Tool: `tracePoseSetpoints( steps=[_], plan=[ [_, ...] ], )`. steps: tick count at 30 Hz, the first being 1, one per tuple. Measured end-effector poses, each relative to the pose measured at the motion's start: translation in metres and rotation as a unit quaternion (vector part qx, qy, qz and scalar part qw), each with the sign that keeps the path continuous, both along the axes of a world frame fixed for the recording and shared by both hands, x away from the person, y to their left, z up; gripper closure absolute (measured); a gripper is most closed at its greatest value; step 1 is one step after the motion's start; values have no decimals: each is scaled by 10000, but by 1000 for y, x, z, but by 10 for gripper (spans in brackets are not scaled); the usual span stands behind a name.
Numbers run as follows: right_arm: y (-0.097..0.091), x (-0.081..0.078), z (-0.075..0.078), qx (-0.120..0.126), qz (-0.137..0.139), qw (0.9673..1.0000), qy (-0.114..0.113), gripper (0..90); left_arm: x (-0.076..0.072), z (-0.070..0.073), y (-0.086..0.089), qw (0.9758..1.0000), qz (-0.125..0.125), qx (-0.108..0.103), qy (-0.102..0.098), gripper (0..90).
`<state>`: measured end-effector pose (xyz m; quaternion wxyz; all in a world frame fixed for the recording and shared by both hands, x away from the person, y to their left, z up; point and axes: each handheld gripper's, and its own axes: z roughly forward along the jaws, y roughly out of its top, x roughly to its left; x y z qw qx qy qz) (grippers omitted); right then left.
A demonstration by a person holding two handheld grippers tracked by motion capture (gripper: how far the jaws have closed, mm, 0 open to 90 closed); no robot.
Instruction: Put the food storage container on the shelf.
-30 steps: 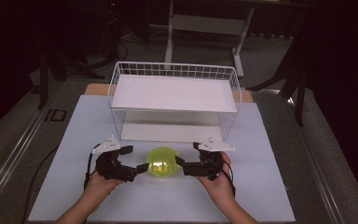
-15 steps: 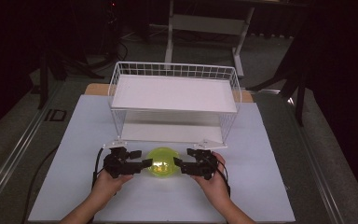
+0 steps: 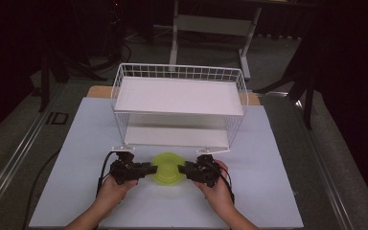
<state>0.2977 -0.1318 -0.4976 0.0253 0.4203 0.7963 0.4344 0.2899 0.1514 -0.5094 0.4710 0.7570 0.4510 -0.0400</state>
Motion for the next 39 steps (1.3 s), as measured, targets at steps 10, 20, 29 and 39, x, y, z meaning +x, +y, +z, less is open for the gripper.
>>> tracePoseSetpoints(
  steps=[10, 20, 29, 39],
  plan=[
    [-7, -6, 2, 203, 14, 9994, 272, 744, -19, 12, -12, 9995, 56, 300, -56, 752],
    [-7, -11, 12, 128, -185, 9997, 111, 794, -23, 20, -16, 9990, 233, 355, -157, 817],
    [-11, 6, 40, 204, -463, 9981, -348, 791, -5, 39, -20, 9964, 384, 136, -742, 820],
    [-10, 30, 39, 102, -736, 9968, -286, 787, 25, 29, -25, 9944, 391, 130, -974, 817]
  ],
)
